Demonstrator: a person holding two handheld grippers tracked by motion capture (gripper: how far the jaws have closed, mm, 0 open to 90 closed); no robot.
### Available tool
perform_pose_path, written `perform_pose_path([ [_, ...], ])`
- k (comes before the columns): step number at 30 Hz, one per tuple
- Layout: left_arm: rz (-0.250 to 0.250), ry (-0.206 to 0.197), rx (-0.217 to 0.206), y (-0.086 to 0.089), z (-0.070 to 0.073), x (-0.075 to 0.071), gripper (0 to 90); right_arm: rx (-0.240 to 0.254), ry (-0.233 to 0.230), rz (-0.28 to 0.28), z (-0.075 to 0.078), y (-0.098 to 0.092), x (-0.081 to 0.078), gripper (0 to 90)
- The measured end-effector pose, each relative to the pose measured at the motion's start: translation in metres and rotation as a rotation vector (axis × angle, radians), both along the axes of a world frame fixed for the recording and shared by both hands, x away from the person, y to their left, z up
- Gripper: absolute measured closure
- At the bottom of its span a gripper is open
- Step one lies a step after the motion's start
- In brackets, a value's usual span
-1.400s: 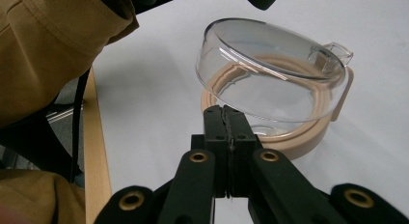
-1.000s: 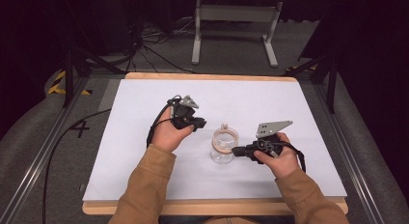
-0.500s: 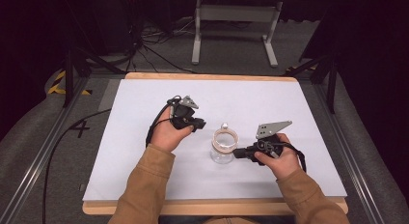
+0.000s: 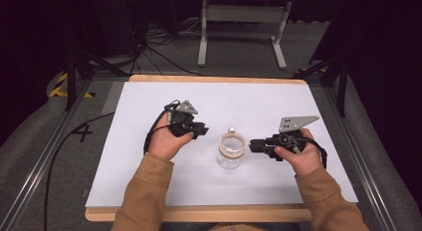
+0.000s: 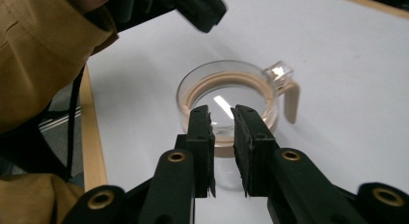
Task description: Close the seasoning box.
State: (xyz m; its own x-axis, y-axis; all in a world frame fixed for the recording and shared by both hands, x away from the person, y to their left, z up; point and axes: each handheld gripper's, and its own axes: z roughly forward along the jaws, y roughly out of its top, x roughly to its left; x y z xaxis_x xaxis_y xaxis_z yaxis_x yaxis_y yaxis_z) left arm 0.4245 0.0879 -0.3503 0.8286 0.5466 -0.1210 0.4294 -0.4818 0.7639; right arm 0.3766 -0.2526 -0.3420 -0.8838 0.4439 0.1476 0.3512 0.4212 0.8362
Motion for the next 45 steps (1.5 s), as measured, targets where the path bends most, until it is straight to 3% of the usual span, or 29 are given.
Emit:
perform_pose_path([
  [8,0.042,0.006,-0.003,0.024,0.000,-0.012,70.5,0.021,-0.022,-0.043,0.014,-0.021,0.016,70.5],
  [14,0.072,0.014,-0.020,0.040,-0.002,-0.015,68.3,-0.004,-0.017,-0.090,0.011,-0.037,0.031,61.4],
  [17,0.082,0.014,-0.003,0.049,-0.003,-0.014,67.1,-0.032,-0.020,-0.137,0.006,-0.045,0.038,56.9],
  [20,0.095,0.029,-0.007,0.053,-0.007,-0.012,64.6,-0.051,-0.033,-0.173,-0.001,-0.055,0.046,51.3],
  [23,0.092,0.043,-0.011,0.053,-0.014,-0.007,61.2,-0.072,-0.018,-0.207,-0.011,-0.066,0.053,48.3],
  [27,0.079,0.059,-0.009,0.051,-0.022,-0.001,59.1,-0.126,-0.020,-0.244,-0.022,-0.081,0.061,45.8],
  [30,0.079,0.071,0.002,0.051,-0.027,0.003,57.6,-0.132,0.014,-0.264,-0.033,-0.090,0.067,44.5],
  [34,0.086,0.081,0.005,0.053,-0.035,0.008,55.9,-0.148,0.038,-0.272,-0.049,-0.100,0.075,43.6],
  [38,0.094,0.088,-0.032,0.053,-0.045,0.013,51.5,-0.144,0.069,-0.270,-0.064,-0.104,0.080,42.1],
  [45,0.103,0.101,-0.001,0.054,-0.055,0.018,50.6,-0.178,0.102,-0.261,-0.087,-0.108,0.087,42.0],
])
